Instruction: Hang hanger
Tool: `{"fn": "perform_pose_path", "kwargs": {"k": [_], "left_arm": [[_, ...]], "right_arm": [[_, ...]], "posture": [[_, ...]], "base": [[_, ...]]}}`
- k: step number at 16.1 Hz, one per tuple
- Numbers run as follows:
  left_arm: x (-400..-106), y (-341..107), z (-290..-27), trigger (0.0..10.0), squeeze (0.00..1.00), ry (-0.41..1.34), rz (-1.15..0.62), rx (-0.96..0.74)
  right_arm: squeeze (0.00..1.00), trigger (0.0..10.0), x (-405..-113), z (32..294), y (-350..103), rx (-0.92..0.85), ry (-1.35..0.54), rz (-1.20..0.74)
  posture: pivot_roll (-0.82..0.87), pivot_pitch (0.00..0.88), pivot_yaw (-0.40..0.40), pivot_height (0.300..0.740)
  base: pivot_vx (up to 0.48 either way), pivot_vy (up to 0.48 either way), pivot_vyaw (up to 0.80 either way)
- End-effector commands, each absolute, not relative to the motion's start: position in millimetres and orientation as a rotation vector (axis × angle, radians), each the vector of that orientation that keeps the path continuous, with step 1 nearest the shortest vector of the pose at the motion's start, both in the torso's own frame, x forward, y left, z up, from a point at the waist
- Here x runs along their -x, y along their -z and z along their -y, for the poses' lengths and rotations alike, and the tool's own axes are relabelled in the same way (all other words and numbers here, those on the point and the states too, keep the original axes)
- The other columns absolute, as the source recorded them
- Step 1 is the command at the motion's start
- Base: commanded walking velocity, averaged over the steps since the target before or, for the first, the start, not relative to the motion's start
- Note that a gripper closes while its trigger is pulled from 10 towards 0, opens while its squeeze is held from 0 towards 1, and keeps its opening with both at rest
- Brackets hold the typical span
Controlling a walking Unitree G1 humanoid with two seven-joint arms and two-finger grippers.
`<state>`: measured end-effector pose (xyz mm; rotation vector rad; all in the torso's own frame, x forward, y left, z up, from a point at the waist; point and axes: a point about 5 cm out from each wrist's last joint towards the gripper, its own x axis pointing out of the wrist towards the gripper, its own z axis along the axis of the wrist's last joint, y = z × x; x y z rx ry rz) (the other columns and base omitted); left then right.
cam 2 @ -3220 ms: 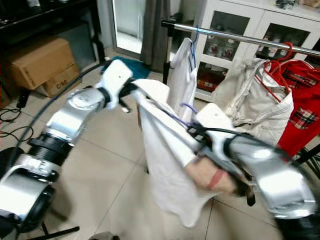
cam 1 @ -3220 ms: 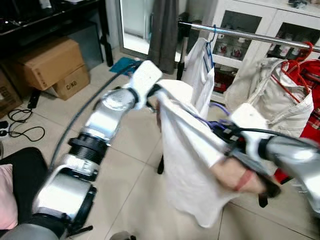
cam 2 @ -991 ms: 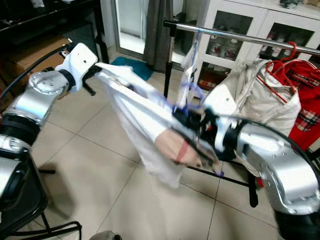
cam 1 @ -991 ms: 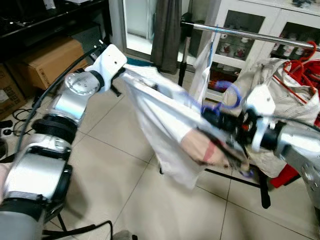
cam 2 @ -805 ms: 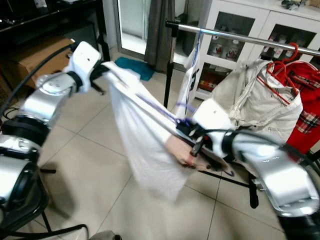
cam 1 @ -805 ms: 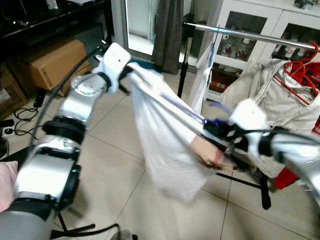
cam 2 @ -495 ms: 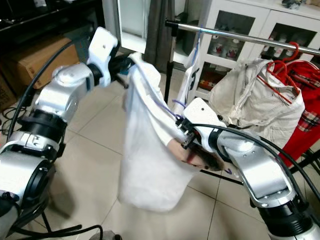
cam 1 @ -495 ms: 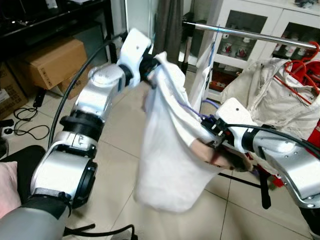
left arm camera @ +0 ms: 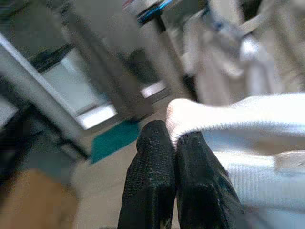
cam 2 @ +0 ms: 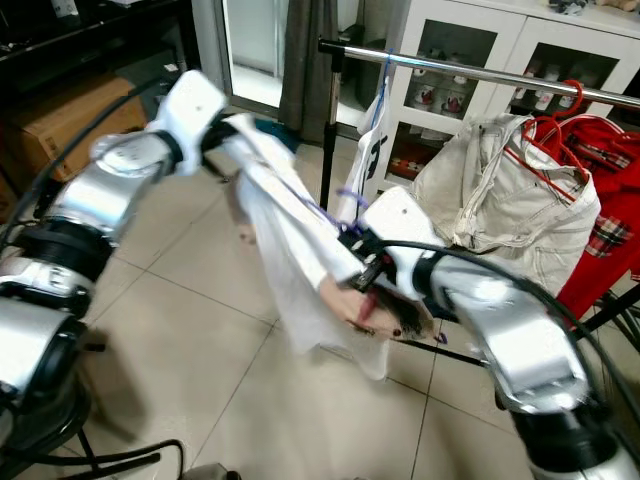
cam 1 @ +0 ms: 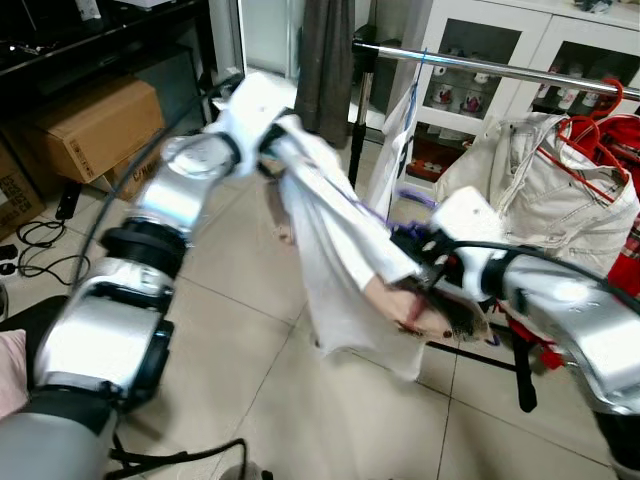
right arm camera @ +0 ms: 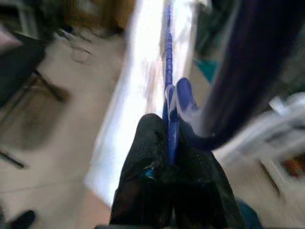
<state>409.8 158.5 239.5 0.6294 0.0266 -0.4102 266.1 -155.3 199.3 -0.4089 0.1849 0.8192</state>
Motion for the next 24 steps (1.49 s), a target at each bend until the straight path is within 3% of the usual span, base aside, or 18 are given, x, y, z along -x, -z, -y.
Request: {"fn": "perform_pose_path", "kwargs": {"k": [1,3,5,11,14,19,22,23,24], "left_arm": [[-412.6,-256.1,-190.2,0.0,0.00,0.262,-0.019,-0.675],[-411.1,-256.8,-217.5,0.0,0.00,0.169,-0.038,-0.643],[-410.5,-254.7,-218.8,0.0,0.00,0.183,-0.029,-0.580],[-411.7,-229.8,-161.6,0.0,0.00,0.446,-0.038,-0.446],[-407.5,-224.7,-133.6,0.0,0.00,0.576,-0.011,-0.444],[-410.6,-266.6,-124.0,0.0,0.00,0.596,0.105,-0.472],[-412.9,-283.8,-137.6,0.0,0.00,0.513,0.145,-0.531],[-414.0,-284.8,-144.5,0.0,0.00,0.481,0.138,-0.574],[-414.7,-283.3,-151.1,0.0,0.00,0.458,0.119,-0.616]], "right_arm": [[0.00,0.0,-257.1,166.7,-209.3,0.405,-0.870,-0.154],[0.00,0.0,-244.2,175.1,-215.0,0.331,-0.965,-0.161],[0.00,0.0,-238.3,174.0,-216.5,0.294,-1.025,-0.165],[0.00,0.0,-253.3,162.7,-225.3,0.214,-0.940,-0.042],[0.00,0.0,-276.0,174.9,-217.5,0.391,-0.715,-0.094],[0.00,0.0,-279.2,170.4,-183.5,0.561,-0.706,-0.331],[0.00,0.0,-267.9,179.1,-167.6,0.710,-0.789,-0.445],[0.00,0.0,-266.2,183.3,-167.4,0.714,-0.789,-0.455],[0.00,0.0,-268.1,185.4,-175.1,0.609,-0.766,-0.413]], "posture": [[-0.05,0.000,-0.011,0.740],[-0.05,0.000,-0.011,0.740],[-0.05,0.000,-0.010,0.740],[-0.05,0.000,-0.013,0.740],[-0.06,0.000,-0.004,0.740],[-0.05,0.000,-0.006,0.740],[-0.05,0.000,-0.011,0.740],[-0.05,0.000,-0.012,0.740],[-0.05,0.000,-0.014,0.740]], "base": [[0.000,0.000,0.00],[0.000,0.000,0.00],[0.000,0.000,0.00],[0.000,0.000,0.00],[0.000,0.000,0.00],[0.000,0.000,0.00],[0.000,0.000,0.00],[0.000,0.000,0.00],[0.000,0.000,0.00]]}}
